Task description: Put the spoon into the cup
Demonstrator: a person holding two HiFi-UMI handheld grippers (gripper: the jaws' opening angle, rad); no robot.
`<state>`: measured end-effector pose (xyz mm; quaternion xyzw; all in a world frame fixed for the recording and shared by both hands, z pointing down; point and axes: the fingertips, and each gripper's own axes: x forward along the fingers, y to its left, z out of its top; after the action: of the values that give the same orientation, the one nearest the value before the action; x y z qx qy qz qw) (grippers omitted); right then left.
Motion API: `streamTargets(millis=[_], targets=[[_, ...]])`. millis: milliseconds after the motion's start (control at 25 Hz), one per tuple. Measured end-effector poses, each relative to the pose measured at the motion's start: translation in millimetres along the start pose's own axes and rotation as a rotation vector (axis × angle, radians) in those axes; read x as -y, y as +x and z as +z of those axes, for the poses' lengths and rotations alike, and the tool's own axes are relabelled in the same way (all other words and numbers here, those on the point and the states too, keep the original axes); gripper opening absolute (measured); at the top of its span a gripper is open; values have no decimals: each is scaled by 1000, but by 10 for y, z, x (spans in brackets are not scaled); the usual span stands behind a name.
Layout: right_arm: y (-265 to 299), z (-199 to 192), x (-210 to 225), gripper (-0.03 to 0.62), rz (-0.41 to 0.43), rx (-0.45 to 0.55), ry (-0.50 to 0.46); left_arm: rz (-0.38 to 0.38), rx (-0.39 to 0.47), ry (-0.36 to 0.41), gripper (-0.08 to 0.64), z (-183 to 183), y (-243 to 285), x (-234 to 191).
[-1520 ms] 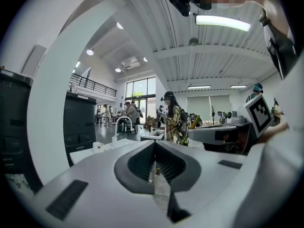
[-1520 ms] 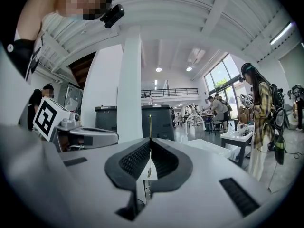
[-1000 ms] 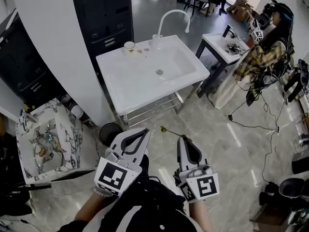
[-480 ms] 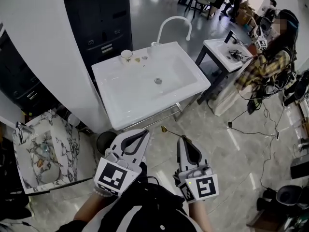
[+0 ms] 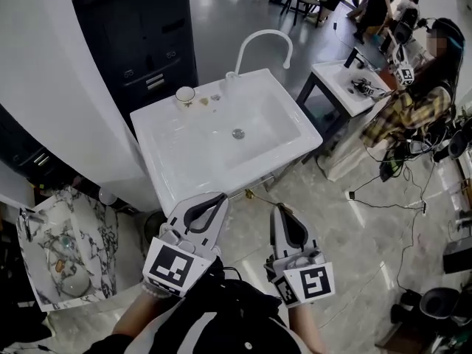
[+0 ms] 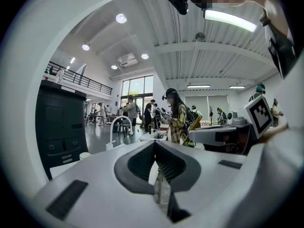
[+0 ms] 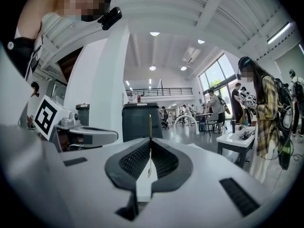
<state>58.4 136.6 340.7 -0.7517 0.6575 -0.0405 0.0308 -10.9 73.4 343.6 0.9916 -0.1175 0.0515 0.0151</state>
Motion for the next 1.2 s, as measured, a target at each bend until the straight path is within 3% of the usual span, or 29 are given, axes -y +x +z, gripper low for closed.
streamTargets(millis=[440,1200], targets=[[550,-96,333,9,11,-38,-1,20,-16,5,0,-5,463,-402],[1031,-190,193,9,81,-66,0,105,-15,-30,0,-83,452,-896]])
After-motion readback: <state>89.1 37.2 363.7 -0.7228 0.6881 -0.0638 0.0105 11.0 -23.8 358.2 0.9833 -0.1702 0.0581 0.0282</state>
